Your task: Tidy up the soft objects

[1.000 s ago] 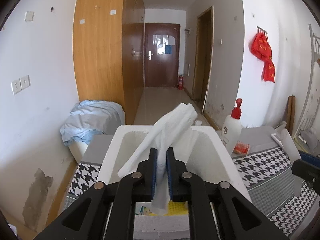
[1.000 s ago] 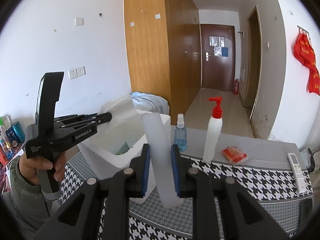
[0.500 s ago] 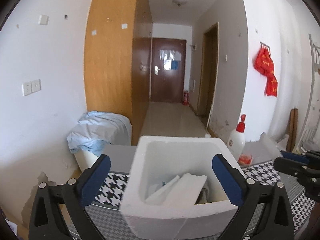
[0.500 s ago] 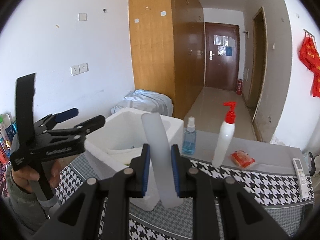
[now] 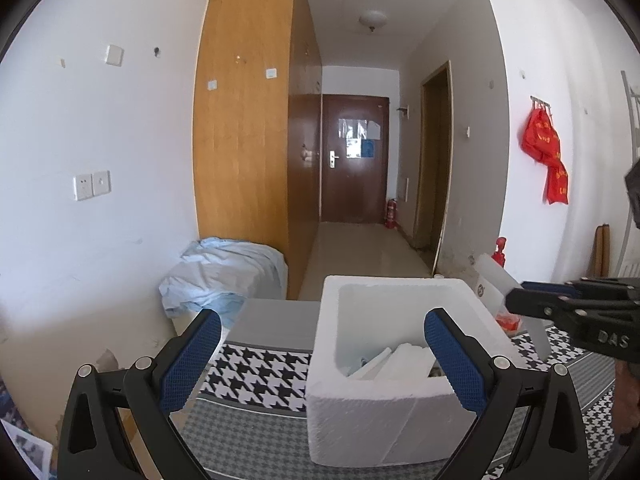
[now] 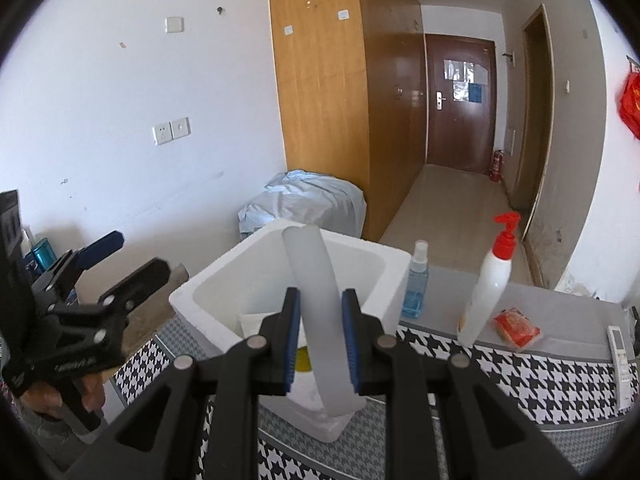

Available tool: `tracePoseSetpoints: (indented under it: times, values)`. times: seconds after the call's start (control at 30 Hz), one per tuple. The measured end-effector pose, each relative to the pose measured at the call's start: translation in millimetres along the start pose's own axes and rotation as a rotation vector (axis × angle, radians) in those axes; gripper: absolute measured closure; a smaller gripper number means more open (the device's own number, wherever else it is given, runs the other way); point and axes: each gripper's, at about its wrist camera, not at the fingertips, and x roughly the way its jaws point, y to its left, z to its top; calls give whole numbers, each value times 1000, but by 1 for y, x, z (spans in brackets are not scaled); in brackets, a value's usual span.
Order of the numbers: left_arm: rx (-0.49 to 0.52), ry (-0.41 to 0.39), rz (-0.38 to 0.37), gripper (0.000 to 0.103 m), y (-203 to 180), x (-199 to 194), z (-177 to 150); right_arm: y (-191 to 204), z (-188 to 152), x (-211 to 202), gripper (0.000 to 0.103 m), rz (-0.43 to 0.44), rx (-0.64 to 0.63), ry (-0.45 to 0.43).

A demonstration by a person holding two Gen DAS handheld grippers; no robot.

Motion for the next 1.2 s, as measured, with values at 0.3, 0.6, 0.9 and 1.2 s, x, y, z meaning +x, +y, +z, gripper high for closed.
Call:
tracePoseSetpoints:
  times: [0.3,0.6,0.9,1.2]
  values:
    - [-20,3,18,1,10,-8,-11,6,11,27,79,1,-6,32]
    - [-33,13,44,1,17,-11,-16,3,14,48,60,21,8,55]
    - [-32,18,44,1,14,-14,-16,0,5,28,34,12,4,21]
    - [-6,-10,0,1,-12,-34,-15,-5,-22,-37,13,-78,-8,-101]
